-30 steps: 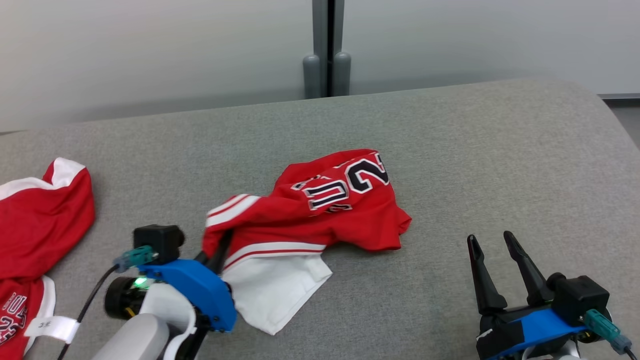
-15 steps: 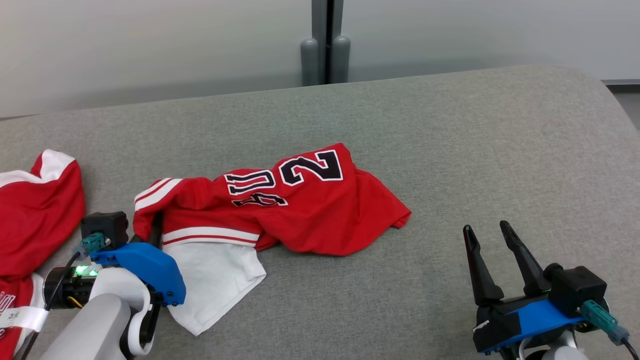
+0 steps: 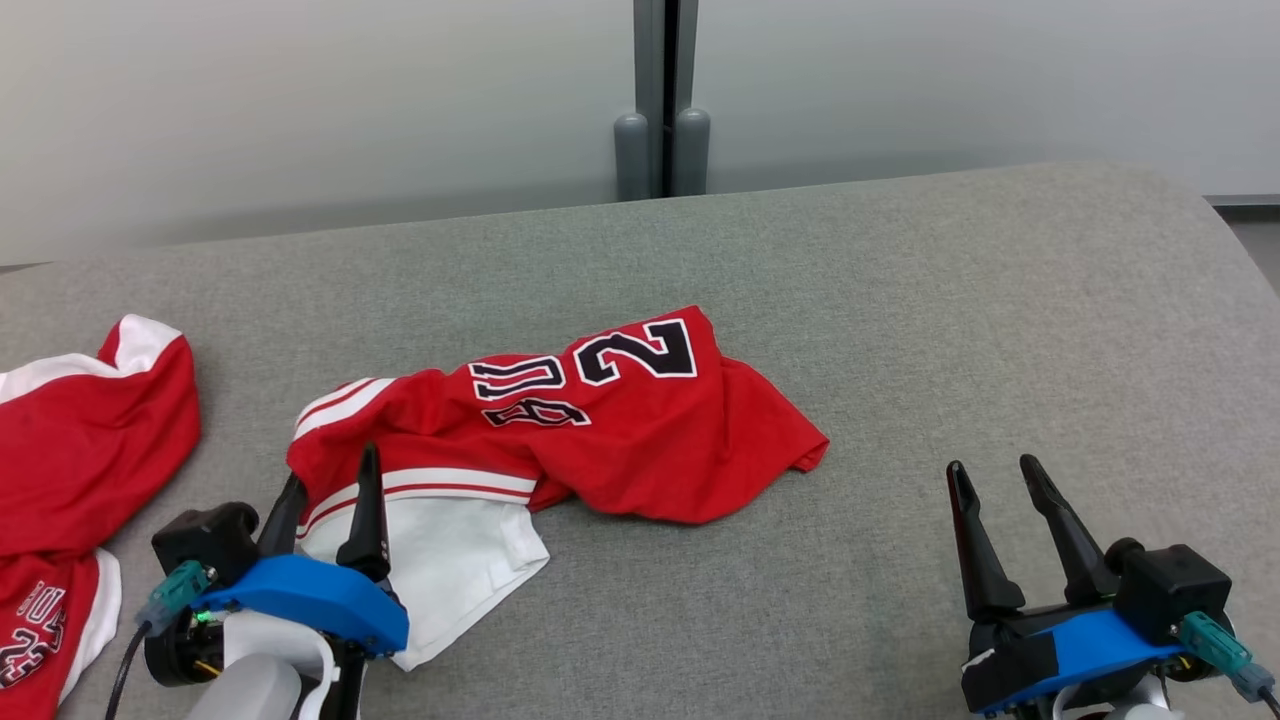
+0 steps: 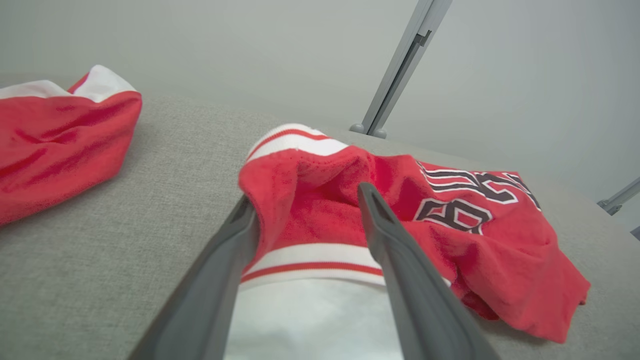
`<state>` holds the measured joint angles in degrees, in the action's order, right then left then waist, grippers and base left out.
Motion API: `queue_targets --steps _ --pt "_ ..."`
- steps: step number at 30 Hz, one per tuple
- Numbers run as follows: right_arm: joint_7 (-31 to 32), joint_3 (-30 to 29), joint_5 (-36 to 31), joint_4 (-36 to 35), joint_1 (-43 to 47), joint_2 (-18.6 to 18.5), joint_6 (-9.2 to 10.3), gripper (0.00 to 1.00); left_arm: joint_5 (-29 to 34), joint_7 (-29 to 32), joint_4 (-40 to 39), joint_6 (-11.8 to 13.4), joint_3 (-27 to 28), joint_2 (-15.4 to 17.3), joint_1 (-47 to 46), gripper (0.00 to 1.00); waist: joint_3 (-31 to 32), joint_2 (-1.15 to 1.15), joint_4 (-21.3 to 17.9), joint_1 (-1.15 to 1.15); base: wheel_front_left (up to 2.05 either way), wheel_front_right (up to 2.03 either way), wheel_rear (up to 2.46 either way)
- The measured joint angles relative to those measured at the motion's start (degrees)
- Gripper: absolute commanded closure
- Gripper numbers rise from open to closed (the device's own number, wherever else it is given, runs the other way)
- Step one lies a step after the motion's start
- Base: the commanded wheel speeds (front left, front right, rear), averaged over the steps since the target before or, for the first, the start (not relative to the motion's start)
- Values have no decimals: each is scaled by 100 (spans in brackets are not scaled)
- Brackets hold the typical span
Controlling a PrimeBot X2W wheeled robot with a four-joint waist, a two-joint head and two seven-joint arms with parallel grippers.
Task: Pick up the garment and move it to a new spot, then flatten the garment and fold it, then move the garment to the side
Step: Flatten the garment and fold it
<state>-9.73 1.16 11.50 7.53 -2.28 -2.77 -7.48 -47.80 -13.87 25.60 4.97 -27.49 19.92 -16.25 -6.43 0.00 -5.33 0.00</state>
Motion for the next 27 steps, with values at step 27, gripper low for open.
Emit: queue_targets --steps 27 --pt "63 -185 -37 -1 211 0 0 0 2582 -114 -1568 -466 1923 -918 2065 0 402 0 400 0 0 0 0"
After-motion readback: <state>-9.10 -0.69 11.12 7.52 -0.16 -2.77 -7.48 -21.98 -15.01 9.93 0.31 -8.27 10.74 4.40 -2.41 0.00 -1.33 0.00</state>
